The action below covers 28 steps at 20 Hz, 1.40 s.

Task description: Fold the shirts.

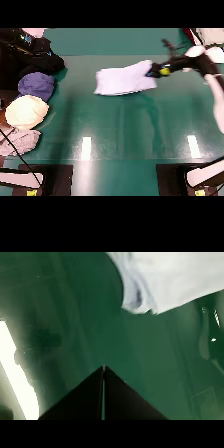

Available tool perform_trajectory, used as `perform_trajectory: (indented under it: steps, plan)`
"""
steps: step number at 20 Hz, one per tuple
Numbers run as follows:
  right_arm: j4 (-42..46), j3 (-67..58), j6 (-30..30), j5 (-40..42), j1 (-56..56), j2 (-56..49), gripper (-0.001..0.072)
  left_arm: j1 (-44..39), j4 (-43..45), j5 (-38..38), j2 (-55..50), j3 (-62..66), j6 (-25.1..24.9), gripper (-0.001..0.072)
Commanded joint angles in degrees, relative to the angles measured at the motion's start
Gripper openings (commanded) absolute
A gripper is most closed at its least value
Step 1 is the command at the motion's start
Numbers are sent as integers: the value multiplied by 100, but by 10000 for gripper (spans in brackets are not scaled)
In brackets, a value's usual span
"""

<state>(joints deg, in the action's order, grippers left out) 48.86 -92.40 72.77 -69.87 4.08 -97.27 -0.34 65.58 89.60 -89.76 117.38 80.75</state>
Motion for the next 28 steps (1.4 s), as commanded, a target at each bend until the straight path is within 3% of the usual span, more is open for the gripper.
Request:
perform_trajectory:
  steps: [1,10,20,22,23,28]
  plan:
    - [402,1027,33,269,1491,1161,11,2,-2,0,0,-2,-15,24]
    - [374,3185,79,1491,5226,3082,11,2,-4,0,0,-2,181,24]
    - [387,3329,98,1093,6266,3176,32,2,-2,90,0,-4,173,24]
    - [393,3073,94,942,6553,3176,497,2,-2,131,0,-2,166,24]
    - [393,2933,94,822,6717,3176,528,2,-2,146,0,-2,131,24]
    - [573,2232,424,155,7455,3178,523,2,-4,92,0,-2,131,24]
